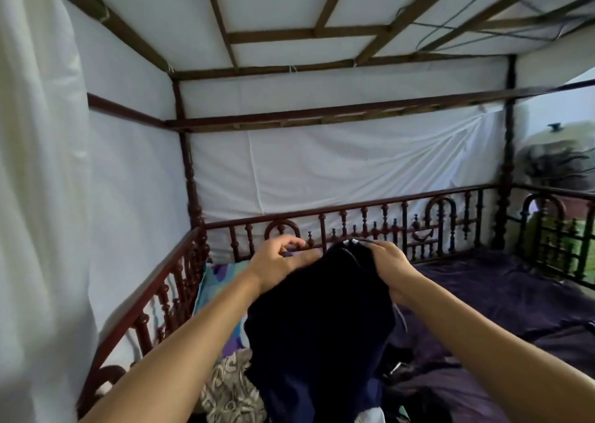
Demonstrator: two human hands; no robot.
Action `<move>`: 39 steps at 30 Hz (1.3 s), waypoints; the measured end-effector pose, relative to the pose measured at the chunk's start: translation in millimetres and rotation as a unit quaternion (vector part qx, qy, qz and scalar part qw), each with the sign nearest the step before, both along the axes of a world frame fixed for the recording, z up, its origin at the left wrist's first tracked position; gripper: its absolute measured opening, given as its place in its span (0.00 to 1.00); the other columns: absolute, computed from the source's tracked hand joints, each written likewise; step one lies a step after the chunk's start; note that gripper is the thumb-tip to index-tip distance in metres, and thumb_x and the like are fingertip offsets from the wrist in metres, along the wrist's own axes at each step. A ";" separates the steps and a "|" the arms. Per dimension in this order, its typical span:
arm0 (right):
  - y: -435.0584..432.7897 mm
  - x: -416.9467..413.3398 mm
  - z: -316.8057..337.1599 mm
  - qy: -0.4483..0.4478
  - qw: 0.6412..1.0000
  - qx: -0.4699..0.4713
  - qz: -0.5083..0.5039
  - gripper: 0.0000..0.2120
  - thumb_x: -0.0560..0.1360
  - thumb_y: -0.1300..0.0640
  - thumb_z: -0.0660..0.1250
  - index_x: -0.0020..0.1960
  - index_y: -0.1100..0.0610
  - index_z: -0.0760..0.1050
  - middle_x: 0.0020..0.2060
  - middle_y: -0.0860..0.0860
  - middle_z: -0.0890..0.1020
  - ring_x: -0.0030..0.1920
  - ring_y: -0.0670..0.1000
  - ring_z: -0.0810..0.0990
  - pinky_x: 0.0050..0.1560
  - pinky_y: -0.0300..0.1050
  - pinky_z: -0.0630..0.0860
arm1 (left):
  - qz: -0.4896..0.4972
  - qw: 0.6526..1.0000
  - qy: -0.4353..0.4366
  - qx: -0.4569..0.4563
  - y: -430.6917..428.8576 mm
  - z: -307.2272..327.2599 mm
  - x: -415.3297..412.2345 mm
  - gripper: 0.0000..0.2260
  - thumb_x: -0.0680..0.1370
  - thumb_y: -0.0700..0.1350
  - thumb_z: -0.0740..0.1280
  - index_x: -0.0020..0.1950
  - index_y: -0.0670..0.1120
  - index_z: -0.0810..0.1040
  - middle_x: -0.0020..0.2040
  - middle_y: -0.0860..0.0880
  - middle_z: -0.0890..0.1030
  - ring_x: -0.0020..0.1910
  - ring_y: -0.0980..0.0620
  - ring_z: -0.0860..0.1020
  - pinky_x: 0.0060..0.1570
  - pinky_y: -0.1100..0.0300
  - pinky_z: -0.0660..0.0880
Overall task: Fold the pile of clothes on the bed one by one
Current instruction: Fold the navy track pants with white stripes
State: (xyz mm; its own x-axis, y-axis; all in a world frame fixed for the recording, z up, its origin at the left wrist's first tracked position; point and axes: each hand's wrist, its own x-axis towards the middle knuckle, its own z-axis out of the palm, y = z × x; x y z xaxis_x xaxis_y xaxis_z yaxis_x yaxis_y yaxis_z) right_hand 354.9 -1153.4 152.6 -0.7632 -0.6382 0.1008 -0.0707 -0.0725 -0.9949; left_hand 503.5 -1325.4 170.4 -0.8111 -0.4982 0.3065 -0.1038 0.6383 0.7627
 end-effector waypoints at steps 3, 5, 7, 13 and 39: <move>6.5 -19.8 29.5 -0.015 1.000 -0.017 0.009 0.12 0.76 0.55 0.64 0.38 0.59 0.80 0.33 0.57 0.82 0.32 0.56 0.81 0.35 0.46 0.77 | 0.012 0.948 -0.154 -0.276 -1.8 -1.8 2.3 0.28 0.62 0.62 0.70 0.60 0.58 0.72 0.55 0.54 0.77 0.53 0.52 0.77 0.51 0.55 0.74; 18.6 -32.8 45.8 -0.002 0.997 -0.012 0.080 0.16 0.72 0.45 0.69 0.42 0.59 0.80 0.37 0.58 0.82 0.36 0.57 0.82 0.38 0.47 0.78 | 0.055 0.911 -0.175 -0.368 -8.6 -3.2 4.0 0.16 0.68 0.50 0.67 0.55 0.55 0.72 0.53 0.51 0.78 0.52 0.47 0.77 0.48 0.52 0.74; 30.3 -42.0 60.0 0.122 0.981 0.078 0.128 0.25 0.63 0.36 0.74 0.46 0.57 0.81 0.43 0.56 0.84 0.43 0.54 0.84 0.43 0.46 0.80 | 0.089 0.928 -0.144 -0.333 -18.3 -0.1 7.8 0.08 0.70 0.43 0.65 0.47 0.51 0.75 0.47 0.49 0.80 0.48 0.46 0.79 0.45 0.53 0.76; 41.9 -70.1 54.9 0.386 0.866 0.318 -0.017 0.12 0.71 0.50 0.73 0.51 0.51 0.75 0.49 0.51 0.79 0.47 0.53 0.79 0.45 0.48 0.75 | 0.165 0.961 -0.113 -0.188 -55.0 14.1 19.2 0.08 0.69 0.35 0.65 0.35 0.47 0.80 0.35 0.47 0.81 0.38 0.48 0.80 0.37 0.60 0.73; 88.4 36.8 85.0 0.144 0.980 0.132 -0.027 0.11 0.64 0.57 0.77 0.45 0.61 0.84 0.45 0.59 0.85 0.45 0.57 0.85 0.42 0.44 0.81 | 0.054 0.963 0.104 -0.242 -129.0 86.7 20.6 0.07 0.76 0.38 0.67 0.43 0.34 0.75 0.40 0.34 0.78 0.41 0.42 0.76 0.38 0.52 0.67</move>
